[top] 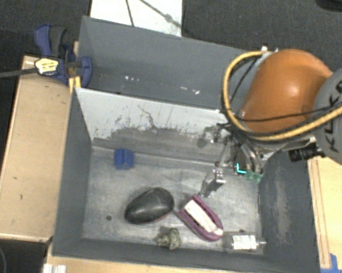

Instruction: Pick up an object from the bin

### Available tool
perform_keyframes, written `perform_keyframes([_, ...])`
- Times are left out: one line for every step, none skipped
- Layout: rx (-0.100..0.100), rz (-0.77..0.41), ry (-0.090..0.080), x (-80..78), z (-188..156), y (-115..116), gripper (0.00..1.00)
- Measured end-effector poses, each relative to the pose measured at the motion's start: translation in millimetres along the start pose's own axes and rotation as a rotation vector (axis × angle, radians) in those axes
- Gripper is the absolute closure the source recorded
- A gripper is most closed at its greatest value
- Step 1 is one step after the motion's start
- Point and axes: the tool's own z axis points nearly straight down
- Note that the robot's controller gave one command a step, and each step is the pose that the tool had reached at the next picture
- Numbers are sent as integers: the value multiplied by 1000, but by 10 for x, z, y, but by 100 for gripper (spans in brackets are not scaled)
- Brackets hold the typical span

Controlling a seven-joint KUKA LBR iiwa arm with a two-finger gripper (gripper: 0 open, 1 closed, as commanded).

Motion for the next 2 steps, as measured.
perform_keyframes([0, -206, 2, 539, 1543, 13, 0])
perform_keyframes([1, -172, -8, 433, 1540, -489, 0])
